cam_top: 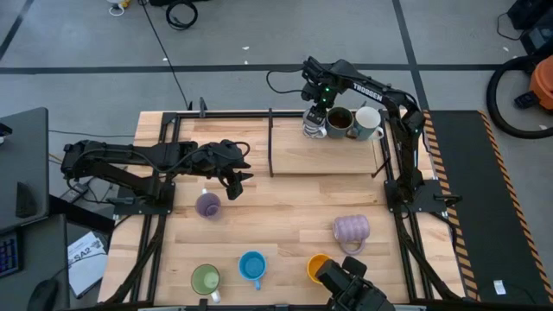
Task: Place coffee mugs
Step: Put the purple mug on the shelf
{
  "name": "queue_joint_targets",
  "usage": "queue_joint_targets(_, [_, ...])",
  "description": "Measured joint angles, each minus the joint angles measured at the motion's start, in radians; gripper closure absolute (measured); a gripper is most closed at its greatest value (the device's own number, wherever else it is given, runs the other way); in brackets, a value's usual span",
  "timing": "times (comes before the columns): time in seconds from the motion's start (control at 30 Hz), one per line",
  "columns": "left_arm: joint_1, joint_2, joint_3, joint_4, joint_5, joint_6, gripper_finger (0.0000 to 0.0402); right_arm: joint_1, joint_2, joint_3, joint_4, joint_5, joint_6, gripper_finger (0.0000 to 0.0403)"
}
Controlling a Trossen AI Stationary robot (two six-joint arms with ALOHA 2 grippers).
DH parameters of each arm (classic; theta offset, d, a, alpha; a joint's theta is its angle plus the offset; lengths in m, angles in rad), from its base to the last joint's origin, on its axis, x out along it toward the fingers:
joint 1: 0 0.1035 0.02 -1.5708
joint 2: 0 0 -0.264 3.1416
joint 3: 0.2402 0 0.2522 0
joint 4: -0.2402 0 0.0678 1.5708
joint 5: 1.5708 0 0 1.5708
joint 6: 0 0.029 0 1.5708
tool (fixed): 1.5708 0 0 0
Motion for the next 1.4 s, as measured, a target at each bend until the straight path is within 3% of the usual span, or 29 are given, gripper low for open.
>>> queue_joint_targets(0.2, [0.0, 0.0, 0.0, 0.0, 0.0, 0.0, 0.0248, 0.0, -0.002, 0.058, -0.05, 0.0, -0.003, 0.0218])
queue_joint_targets(0.47, [0.0, 0.0, 0.0, 0.0, 0.0, -0.002, 0.0248, 0.003, -0.003, 0.322, -0.268, -0.006, 0.01, 0.0218])
queue_joint_targets(0.67, [0.0, 0.0, 0.0, -0.01, 0.002, -0.02, 0.0248, 0.024, -0.003, 0.491, -0.322, -0.17, 0.126, 0.0218])
queue_joint_targets(0.77, [0.0, -0.002, 0.0, -0.042, 0.004, -0.034, 0.0248, 0.057, -0.02, 0.479, -0.285, -0.286, 0.135, 0.0218])
queue_joint_targets(0.87, [0.0, -0.003, 0.0, -0.092, 0.007, -0.035, 0.0248, 0.112, -0.03, 0.473, -0.292, -0.334, 0.135, 0.0218])
queue_joint_targets(1.23, [0.0, -0.003, 0.0, -0.397, 0.147, -0.026, 0.0248, 0.354, -0.03, 0.472, -0.309, -0.255, 0.133, 0.0218])
queue_joint_targets(1.4, [0.0, -0.003, 0.0, -0.518, 0.168, 0.057, 0.0248, 0.446, -0.03, 0.472, -0.308, -0.206, 0.166, 0.0218])
